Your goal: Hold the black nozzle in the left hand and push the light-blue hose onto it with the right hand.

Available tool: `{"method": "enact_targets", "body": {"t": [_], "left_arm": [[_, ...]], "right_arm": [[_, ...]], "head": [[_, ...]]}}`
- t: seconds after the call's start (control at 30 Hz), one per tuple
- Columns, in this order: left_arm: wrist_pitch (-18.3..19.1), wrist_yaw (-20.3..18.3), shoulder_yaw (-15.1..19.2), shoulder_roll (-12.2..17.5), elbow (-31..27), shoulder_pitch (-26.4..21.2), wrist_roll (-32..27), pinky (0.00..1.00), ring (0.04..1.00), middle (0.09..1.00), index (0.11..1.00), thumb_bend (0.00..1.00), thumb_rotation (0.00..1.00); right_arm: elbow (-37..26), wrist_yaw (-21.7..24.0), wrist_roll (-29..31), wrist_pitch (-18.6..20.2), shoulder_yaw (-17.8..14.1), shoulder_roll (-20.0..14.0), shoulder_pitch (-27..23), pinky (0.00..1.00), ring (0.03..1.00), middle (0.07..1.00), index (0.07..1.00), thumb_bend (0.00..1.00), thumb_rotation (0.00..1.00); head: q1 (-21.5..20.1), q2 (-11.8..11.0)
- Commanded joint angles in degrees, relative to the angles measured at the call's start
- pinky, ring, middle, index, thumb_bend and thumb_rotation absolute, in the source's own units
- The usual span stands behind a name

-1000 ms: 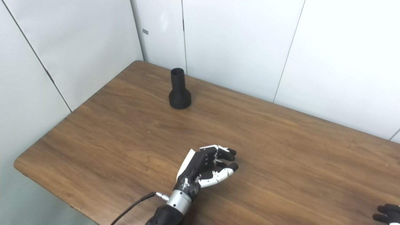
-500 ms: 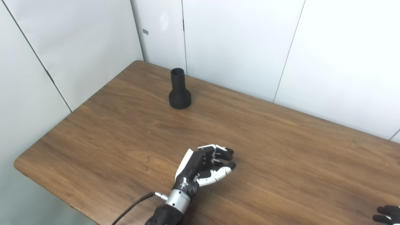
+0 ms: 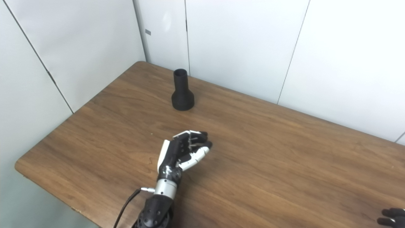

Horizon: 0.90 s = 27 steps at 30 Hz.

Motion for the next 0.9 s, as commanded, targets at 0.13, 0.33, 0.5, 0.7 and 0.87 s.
{"method": "enact_targets", "body": {"t": [0.13, 0.33, 0.5, 0.7, 0.87], "left_arm": [[-3.8, 0.7, 1.8, 1.0, 1.5, -2.0, -1.4, 0.63, 0.7, 0.707, 0.499, 0.48, 0.08], [-4.5, 1.3, 3.3, 2.4, 2.6, -2.0, -1.1, 0.63, 0.7, 0.712, 0.499, 0.48, 0.08], [-8.7, 3.0, 5.9, 3.7, 5.8, -3.5, -1.4, 0.65, 0.717, 0.727, 0.499, 0.48, 0.07], [-8.4, 3.9, 7.1, 4.4, 4.8, -4.6, -0.8, 0.63, 0.687, 0.709, 0.498, 0.48, 0.07], [-5.7, 4.8, 7.7, 4.9, 2.6, -5.0, -0.1, 0.66, 0.713, 0.725, 0.499, 0.48, 0.07]], "right_arm": [[-0.9, 0.0, 1.2, -2.5, -0.5, -0.1, -1.5, 0.39, 0.532, 0.572, 0.522, 0.82, 0.54], [-0.6, -0.2, 1.0, -2.2, -0.3, 0.1, -1.4, 0.4, 0.54, 0.575, 0.523, 0.85, 0.55], [-0.9, -0.7, -0.6, -2.0, 0.2, 0.0, -1.7, 0.39, 0.534, 0.576, 0.524, 0.87, 0.58], [0.9, -0.5, -1.6, -3.8, 0.5, -0.3, -2.0, 0.39, 0.532, 0.575, 0.526, 0.86, 0.6], [0.9, -0.6, -2.3, -3.3, 0.5, -0.2, -2.1, 0.39, 0.529, 0.571, 0.52, 0.9, 0.62]], "head": [[-0.2, 0.1], [-0.7, -0.2], [-0.9, -0.4], [-1.0, -0.8], [-1.2, -1.0]]}}
